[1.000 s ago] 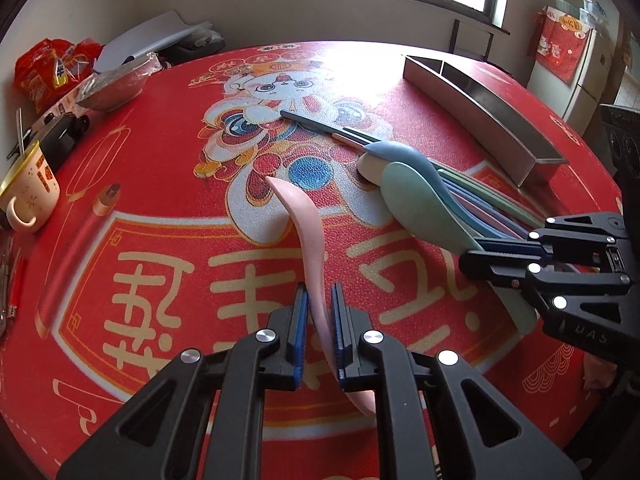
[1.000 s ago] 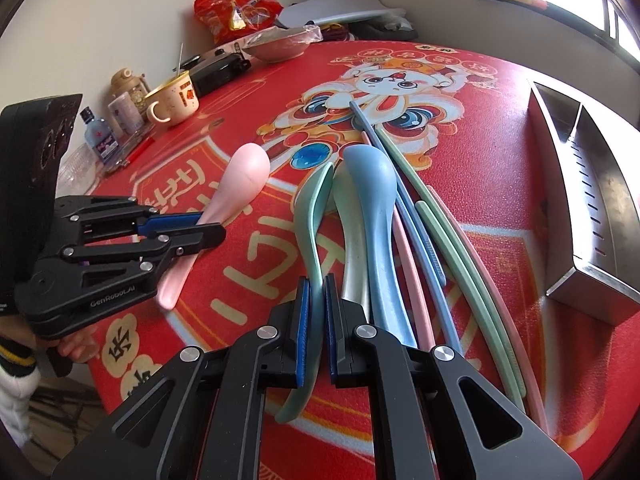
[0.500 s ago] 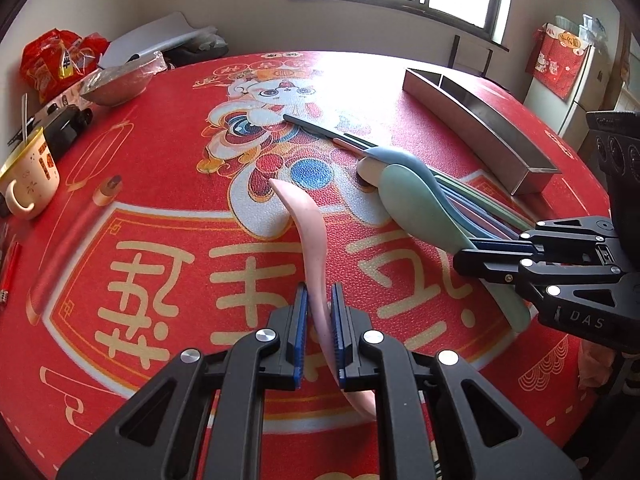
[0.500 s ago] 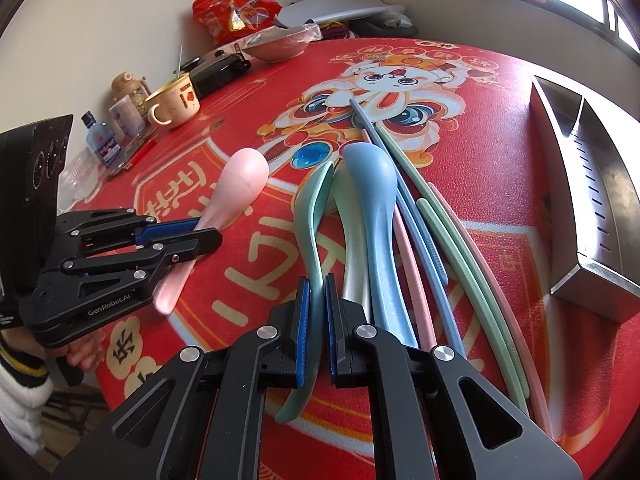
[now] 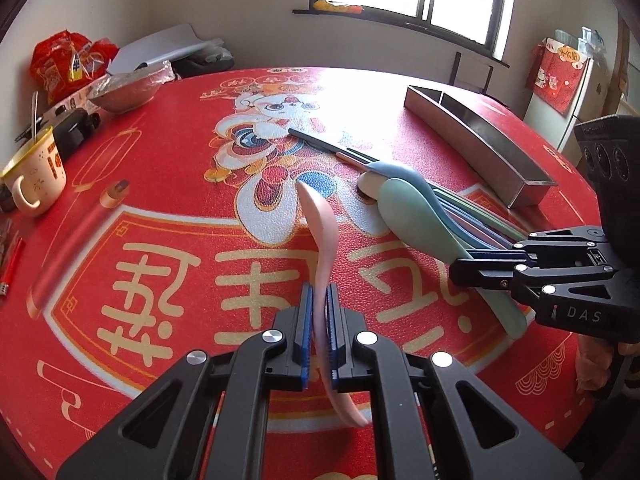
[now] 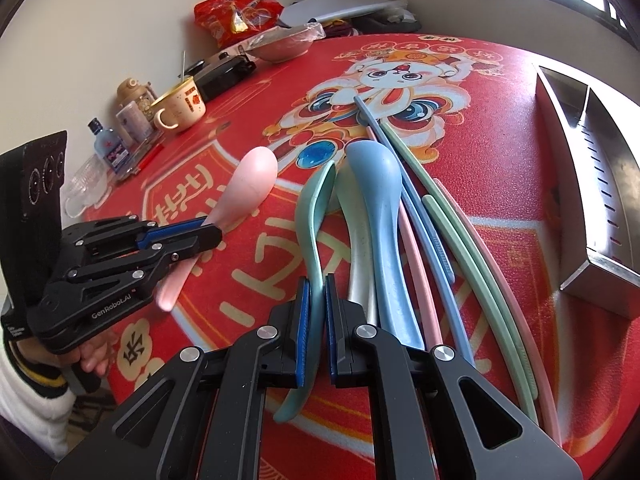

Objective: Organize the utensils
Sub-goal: 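Carry the teal spoon into the steel tray with the right tool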

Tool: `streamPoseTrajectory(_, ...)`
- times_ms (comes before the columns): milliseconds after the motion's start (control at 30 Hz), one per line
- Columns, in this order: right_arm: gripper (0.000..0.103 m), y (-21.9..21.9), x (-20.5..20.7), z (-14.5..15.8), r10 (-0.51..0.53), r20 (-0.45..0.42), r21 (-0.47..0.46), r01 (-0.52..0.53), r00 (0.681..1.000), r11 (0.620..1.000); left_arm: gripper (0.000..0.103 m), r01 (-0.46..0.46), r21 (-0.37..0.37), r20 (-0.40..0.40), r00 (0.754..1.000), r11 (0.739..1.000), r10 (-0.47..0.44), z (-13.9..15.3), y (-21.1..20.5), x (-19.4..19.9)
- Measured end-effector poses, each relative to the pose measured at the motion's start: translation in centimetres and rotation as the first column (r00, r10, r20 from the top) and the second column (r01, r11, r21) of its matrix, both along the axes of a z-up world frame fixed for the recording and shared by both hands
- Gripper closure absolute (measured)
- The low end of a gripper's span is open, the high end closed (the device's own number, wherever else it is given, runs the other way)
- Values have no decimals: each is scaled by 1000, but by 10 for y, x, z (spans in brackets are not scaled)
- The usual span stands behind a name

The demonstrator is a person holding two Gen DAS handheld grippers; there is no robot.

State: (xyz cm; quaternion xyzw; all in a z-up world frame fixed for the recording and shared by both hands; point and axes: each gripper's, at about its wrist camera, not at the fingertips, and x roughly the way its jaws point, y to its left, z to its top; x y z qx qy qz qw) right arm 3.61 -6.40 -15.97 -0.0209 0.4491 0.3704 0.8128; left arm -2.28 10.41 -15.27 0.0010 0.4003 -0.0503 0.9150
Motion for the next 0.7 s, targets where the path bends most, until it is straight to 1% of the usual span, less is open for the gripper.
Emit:
streamPoseTrajectory(100,96,0,-4,2,10,15,7,-10,1000,1000,96,-2,12,20,1000,1000,1,2,-1,-2)
streamPoseTrajectory(433,96,-11,-2,9,4,24,77,-6,1000,997,96,-55,-51,63,996,997,58,7,14,-8)
streamPoseTrajectory(600,96,-24,5,17,-39,1,138,38,999,990,96,-75,-86,68,994,994,80,8,22,-9)
streamPoseTrajectory(700,96,-39,13,31,-78,-4,186,78,997,979,96,-78,-105,70,994,991,85,9,25,-10)
